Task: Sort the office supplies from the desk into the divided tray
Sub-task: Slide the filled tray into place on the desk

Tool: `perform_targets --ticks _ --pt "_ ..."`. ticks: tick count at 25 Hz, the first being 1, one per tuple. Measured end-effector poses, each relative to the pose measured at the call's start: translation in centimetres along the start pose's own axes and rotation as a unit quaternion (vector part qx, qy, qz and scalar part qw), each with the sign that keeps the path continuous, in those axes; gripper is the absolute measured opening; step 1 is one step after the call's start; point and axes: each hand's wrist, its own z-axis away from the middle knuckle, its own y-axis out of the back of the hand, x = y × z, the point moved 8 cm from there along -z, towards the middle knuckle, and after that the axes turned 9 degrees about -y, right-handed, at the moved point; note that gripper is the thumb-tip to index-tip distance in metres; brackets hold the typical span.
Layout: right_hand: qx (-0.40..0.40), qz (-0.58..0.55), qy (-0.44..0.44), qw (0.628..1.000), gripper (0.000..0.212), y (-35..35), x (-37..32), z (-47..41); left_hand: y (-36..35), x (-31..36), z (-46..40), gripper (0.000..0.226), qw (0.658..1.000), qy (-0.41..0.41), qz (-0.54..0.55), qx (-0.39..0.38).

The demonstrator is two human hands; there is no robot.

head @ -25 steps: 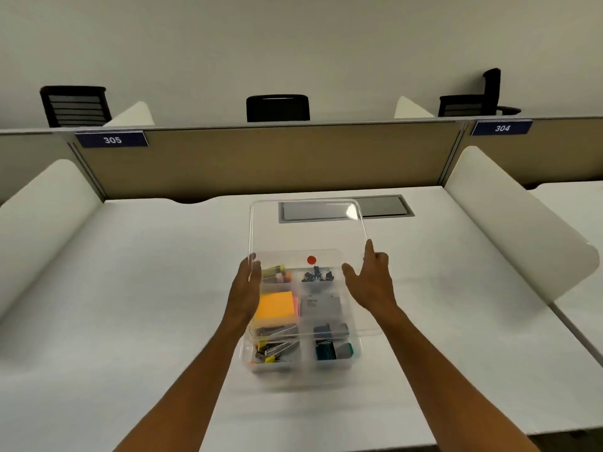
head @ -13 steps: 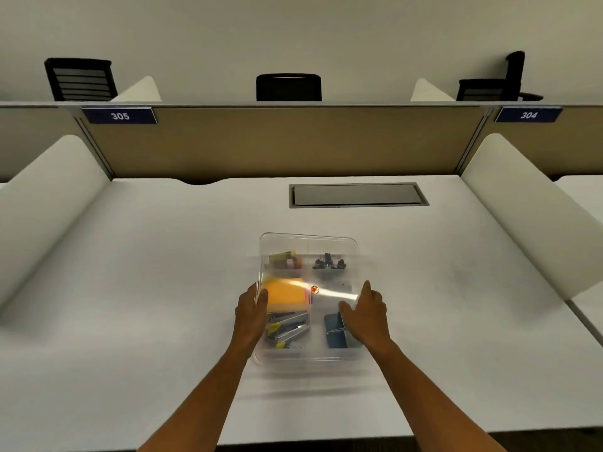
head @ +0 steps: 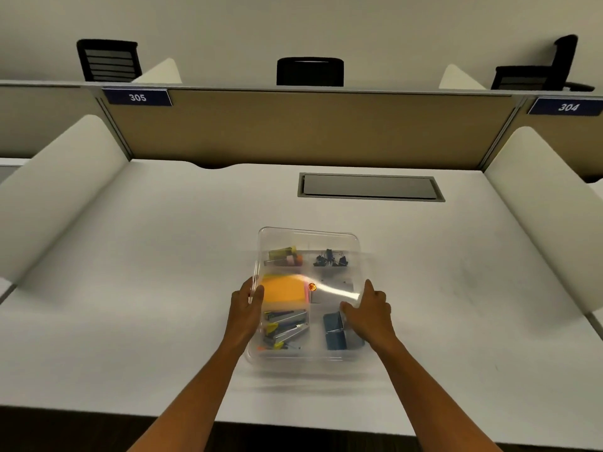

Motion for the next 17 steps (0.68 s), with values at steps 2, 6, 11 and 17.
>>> perform_targets --ticks 2,6,11,17 --pt "0.0 0.002 0.015 1.0 0.077 0.3 -0.2 0.0 0.3 0.1 -0.3 0.051 1.0 -0.005 -0.015 0.007" --pt "0.014 0.003 0.017 1.0 0.073 0.9 -0.2 -0.5 0.1 0.6 -0.9 0.049 0.999 -0.014 -0.034 0.022" --pt "0.022 0.05 0.008 0.998 0.075 1.0 0.1 -0.5 -0.1 -1.1 -1.4 0.05 0.999 0.017 -0.011 0.039" --pt "0.058 0.143 0.022 0.988 0.08 2.2 -0.5 -0.7 0.2 -0.7 -3.0 0.042 0.999 -0.021 -0.024 0.033"
